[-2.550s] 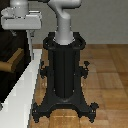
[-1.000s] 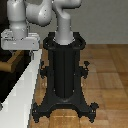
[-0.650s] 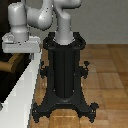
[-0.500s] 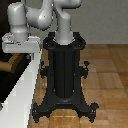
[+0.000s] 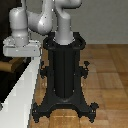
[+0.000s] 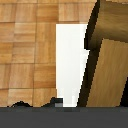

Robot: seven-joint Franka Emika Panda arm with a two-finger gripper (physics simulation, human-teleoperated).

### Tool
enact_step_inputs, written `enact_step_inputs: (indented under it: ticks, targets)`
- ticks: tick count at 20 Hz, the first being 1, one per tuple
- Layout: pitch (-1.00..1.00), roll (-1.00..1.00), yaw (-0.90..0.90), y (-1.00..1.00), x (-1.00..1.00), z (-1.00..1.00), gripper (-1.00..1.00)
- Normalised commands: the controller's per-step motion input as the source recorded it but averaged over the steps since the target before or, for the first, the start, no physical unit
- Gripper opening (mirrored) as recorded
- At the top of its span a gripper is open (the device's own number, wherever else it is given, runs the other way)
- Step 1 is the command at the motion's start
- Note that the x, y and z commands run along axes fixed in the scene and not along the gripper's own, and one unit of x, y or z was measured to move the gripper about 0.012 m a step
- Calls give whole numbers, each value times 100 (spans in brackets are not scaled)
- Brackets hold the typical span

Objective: Open the door by pressing down and pulling on the handle.

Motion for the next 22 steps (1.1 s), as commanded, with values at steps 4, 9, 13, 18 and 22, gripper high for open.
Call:
enact_step_inputs:
  ticks: [4,9,13,18,22]
  targets:
    - [-8,0,0,0,0,-75,-100]
    - [-12,0,0,0,0,-40,-100]
    - [-8,0,0,0,0,-50,-100]
    - [-12,0,0,0,0,-40,-100]
    - [0,0,0,0,0,-75,-100]
